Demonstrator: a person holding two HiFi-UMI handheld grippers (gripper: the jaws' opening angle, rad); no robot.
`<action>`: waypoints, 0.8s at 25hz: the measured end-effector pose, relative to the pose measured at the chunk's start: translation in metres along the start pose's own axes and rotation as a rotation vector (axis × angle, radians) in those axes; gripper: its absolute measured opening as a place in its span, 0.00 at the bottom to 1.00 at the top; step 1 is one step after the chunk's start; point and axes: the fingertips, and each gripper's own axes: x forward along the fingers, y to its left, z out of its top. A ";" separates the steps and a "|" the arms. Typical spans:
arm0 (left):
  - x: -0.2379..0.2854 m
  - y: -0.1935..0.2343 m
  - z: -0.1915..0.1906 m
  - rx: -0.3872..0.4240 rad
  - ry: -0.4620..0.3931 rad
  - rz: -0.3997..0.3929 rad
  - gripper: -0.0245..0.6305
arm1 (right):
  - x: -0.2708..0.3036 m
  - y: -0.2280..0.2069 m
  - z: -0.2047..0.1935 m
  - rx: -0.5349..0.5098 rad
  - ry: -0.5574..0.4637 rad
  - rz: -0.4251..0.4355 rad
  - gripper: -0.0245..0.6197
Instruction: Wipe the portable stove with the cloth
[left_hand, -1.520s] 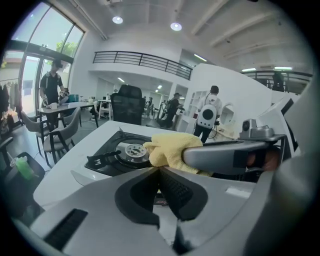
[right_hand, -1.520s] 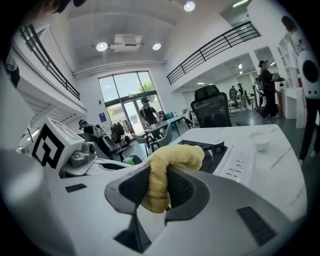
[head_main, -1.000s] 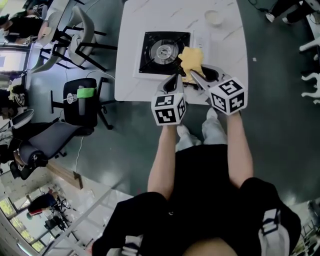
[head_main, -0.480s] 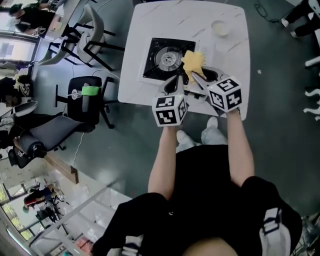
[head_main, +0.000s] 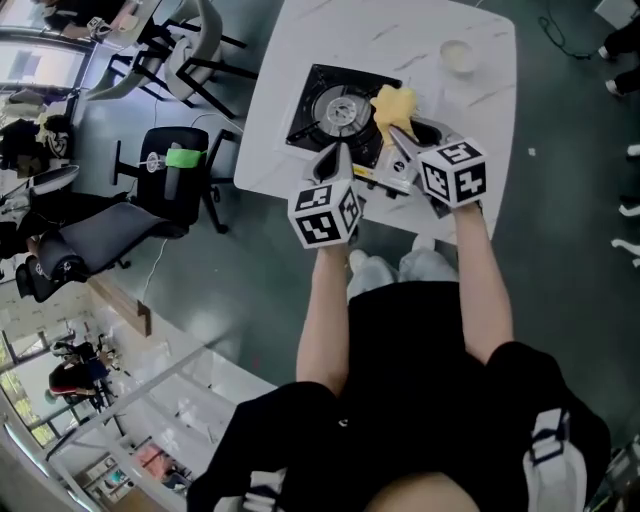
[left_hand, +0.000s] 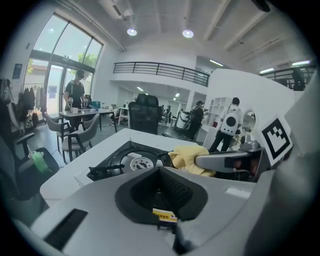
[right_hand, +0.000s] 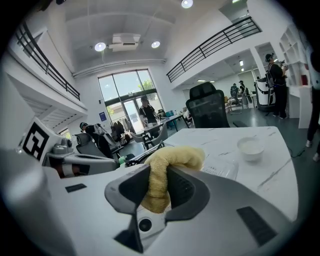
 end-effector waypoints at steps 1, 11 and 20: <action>0.000 -0.003 -0.004 0.002 0.004 0.002 0.03 | 0.001 -0.005 0.001 0.005 -0.004 -0.008 0.17; 0.019 0.010 0.004 0.019 0.011 0.003 0.03 | 0.021 -0.030 0.017 0.072 -0.045 -0.054 0.17; 0.041 0.048 0.053 0.051 0.000 -0.033 0.03 | 0.061 -0.035 0.059 0.112 -0.082 -0.098 0.17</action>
